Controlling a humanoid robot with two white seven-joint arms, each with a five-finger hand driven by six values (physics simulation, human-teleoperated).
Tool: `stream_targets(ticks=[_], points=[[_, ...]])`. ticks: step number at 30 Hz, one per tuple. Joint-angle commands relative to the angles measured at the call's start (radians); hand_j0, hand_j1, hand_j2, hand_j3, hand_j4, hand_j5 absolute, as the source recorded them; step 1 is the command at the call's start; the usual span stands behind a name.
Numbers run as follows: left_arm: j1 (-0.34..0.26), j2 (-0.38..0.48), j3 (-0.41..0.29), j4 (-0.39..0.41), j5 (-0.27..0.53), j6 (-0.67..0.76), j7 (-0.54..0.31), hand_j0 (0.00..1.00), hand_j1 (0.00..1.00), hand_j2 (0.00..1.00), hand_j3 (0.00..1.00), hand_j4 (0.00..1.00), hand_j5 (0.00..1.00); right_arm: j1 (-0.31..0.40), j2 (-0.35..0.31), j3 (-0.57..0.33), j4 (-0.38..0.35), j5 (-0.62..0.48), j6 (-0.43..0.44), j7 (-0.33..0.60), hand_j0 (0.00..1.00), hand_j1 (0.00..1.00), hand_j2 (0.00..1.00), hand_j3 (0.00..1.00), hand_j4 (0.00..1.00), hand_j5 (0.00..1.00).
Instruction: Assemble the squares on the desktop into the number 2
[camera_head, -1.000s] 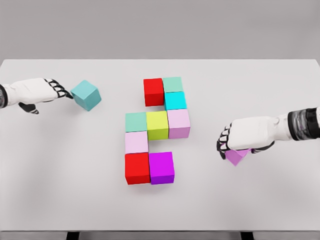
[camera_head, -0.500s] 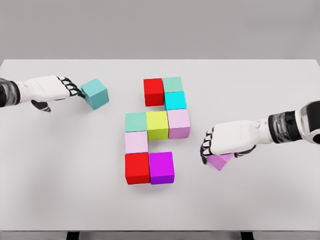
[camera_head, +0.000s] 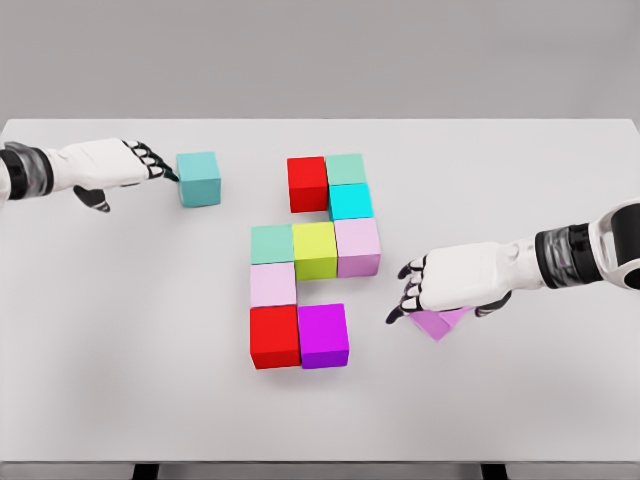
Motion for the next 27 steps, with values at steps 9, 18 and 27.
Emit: stream_targets(ticks=[9, 18, 27], points=[[-0.015, -0.048, 0.001, 0.053, 0.002, 0.001, -0.013, 0.99, 0.99, 0.99, 0.99, 0.99, 0.99, 0.0, -0.002, -0.001, 0.0, -0.004, 0.002, 0.001, 0.99, 0.99, 0.99, 0.99, 0.99, 0.99], [-0.023, -0.065, 0.001, 0.052, 0.002, 0.001, -0.013, 0.99, 0.99, 0.99, 0.99, 0.99, 0.99, 0.003, -0.053, -0.127, 0.002, -0.053, 0.002, 0.001, 1.0, 1.0, 1.0, 1.0, 1.0, 1.0], [-0.026, -0.065, 0.001, 0.09, 0.002, 0.001, -0.013, 1.0, 1.0, 1.0, 1.0, 1.0, 1.0, 0.005, -0.073, -0.174, 0.14, -0.011, 0.002, 0.001, 1.0, 1.0, 1.0, 1.0, 1.0, 1.0]])
